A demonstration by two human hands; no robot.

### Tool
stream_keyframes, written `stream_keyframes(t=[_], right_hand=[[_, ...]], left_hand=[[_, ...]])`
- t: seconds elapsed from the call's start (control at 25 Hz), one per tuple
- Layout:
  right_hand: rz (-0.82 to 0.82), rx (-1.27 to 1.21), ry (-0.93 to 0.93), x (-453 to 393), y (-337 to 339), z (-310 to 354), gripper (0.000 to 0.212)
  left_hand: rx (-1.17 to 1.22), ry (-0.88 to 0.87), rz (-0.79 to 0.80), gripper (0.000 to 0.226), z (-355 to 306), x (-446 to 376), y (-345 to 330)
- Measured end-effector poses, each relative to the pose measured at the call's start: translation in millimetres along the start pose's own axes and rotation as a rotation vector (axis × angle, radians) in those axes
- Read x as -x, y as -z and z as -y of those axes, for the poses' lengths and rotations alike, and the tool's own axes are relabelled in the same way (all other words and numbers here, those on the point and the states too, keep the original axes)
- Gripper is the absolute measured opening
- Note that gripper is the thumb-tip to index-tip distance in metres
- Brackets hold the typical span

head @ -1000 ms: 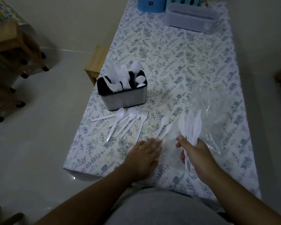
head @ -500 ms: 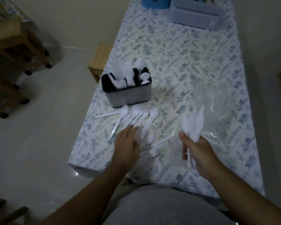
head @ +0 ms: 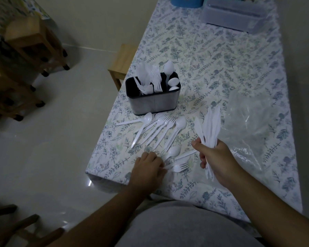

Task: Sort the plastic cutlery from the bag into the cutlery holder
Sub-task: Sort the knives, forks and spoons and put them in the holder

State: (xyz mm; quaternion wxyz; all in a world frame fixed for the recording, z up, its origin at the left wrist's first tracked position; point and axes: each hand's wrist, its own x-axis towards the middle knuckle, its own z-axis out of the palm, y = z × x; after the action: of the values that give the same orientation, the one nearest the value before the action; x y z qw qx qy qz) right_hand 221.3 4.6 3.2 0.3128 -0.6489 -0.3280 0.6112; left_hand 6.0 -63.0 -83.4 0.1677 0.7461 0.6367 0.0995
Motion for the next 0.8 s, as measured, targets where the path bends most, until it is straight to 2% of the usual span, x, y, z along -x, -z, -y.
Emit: stream_keyframes(t=[0.12,0.24,0.36,0.4,0.48,0.56,0.6,0.68,0.76,0.8], right_hand=[[-0.02,0.038,-0.008,3,-3,-4,0.008],[-0.06,0.003,-0.022,2,-2,-7,0.01],[-0.046,-0.064,-0.031,4,-7,-7,0.016],[-0.012,-0.056,-0.027,6,-12,-6,0.017],[0.06,-0.019,-0.007,8,-22,0,0.023],[0.068,0.006,-0.005,6,-28,8,0.028],[0.06,0.002,-0.015,5,-29,13,0.029],[0.058,-0.042,-0.043,5,-27,21,0.027],[0.057,-0.098,-0.069,6,-23,22,0.026],[0.065,-0.109,-0.076,5,-21,21,0.027]], left_hand=[[0.063,0.123,0.013,0.02,-5,-10,-1],[0.239,0.291,-0.033,0.018,-7,-14,8],[0.624,0.437,-0.069,0.016,-29,-18,31],[0.762,0.446,-0.056,0.016,-39,-21,41],[0.863,0.312,-0.01,0.013,-54,-27,60],[0.794,0.127,0.018,0.015,-52,-31,69],[0.699,0.104,-0.031,0.019,-42,-36,67],[0.41,0.224,-0.123,0.04,-7,-51,57],[0.197,0.412,-0.004,0.067,25,-59,45],[0.145,0.433,0.078,0.075,35,-59,37]])
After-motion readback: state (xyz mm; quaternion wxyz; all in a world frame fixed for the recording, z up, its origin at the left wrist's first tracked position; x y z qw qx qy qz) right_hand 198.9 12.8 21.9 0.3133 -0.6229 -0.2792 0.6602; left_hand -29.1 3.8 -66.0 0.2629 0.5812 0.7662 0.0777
